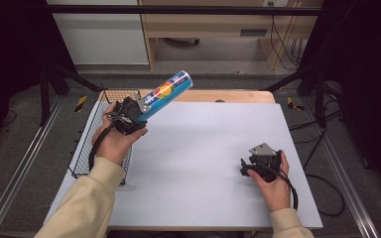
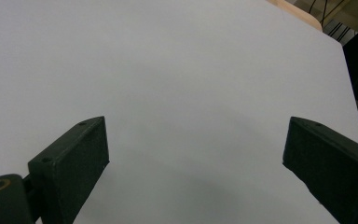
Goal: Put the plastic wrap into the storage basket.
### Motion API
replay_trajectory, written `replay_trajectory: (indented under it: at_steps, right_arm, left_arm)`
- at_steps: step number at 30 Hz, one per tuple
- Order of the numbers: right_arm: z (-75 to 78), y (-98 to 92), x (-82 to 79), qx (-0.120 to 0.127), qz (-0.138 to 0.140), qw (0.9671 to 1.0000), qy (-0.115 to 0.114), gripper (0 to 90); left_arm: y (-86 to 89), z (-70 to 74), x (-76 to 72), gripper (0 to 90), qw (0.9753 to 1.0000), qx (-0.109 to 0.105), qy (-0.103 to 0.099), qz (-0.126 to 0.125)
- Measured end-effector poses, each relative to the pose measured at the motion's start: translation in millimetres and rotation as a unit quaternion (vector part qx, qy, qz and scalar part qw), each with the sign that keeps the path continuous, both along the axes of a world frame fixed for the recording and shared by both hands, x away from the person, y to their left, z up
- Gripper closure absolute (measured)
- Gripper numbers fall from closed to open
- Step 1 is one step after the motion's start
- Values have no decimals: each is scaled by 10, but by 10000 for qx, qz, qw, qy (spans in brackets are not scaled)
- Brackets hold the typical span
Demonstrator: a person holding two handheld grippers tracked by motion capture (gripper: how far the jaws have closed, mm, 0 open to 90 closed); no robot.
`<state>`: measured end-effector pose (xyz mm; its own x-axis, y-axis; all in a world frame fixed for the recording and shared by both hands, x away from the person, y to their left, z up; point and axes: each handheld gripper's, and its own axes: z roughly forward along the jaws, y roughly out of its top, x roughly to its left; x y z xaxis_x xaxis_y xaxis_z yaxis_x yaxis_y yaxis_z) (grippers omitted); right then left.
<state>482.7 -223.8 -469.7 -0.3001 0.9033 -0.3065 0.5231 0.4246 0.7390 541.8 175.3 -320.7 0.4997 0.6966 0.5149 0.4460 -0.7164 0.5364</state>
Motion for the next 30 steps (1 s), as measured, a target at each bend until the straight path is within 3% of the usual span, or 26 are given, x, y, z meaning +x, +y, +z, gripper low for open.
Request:
replay_trajectory:
  at_steps: [2, 11, 19, 24, 30]
  right_arm:
    - [16, -6, -17, 61, 1, 10000, -14, 71]
    - [49, 9, -48, 212, 27, 9998, -17, 71]
    - [139, -28, -144, 239, -101, 9995, -204, 73]
    - [144, -50, -150, 276, -147, 9993, -203, 72]
    - [132, -60, -141, 294, -202, 9992, -165, 74]
  left_arm:
    - [58, -2, -23, 293, 9998, -107, 1, 179]
    - [252, 19, -267, 296, 9979, 14, 95, 639]
    - [275, 40, -554, 297, 9969, 151, -3, 773]
    - [340, 2, -677, 297, 9967, 12, 47, 815]
    - [459, -71, -753, 299, 9954, 52, 164, 938]
